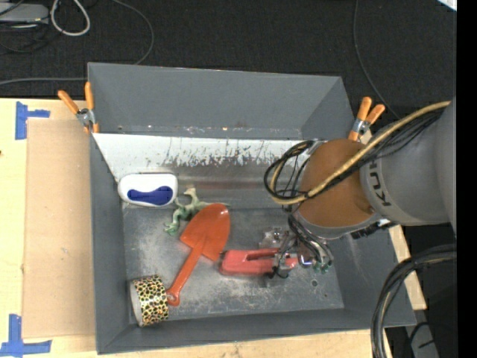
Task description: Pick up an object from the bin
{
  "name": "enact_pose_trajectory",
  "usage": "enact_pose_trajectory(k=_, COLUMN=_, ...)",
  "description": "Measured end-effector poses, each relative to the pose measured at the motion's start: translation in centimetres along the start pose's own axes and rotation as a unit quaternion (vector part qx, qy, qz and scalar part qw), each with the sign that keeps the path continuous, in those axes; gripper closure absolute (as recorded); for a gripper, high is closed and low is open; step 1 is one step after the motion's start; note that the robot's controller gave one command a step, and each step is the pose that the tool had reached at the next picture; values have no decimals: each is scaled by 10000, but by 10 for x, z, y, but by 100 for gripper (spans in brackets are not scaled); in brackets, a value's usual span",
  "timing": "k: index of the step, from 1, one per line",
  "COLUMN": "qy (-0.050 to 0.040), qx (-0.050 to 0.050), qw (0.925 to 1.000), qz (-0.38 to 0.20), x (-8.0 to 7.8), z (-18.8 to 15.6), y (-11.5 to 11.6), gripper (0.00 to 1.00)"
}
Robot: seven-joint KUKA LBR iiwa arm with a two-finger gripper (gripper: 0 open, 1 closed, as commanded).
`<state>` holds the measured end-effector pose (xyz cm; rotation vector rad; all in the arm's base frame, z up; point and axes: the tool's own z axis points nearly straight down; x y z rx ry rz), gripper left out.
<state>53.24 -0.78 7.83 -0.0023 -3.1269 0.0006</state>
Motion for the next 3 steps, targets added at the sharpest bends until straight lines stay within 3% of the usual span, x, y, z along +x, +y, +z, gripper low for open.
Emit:
enact_pose_trajectory(k=1, qy=-11, qx=1, qw=9986, qz=-531, x=13, z=-89, y=7, gripper=100)
enact_pose_trajectory(k=2, qy=11, qx=-2, qw=9998, qz=-197, x=9, z=-82, y=10, gripper=100)
enact_pose_trajectory(k=3, qy=8, qx=0, qw=9983, qz=-588, x=22, z=-179, y=4, gripper=100)
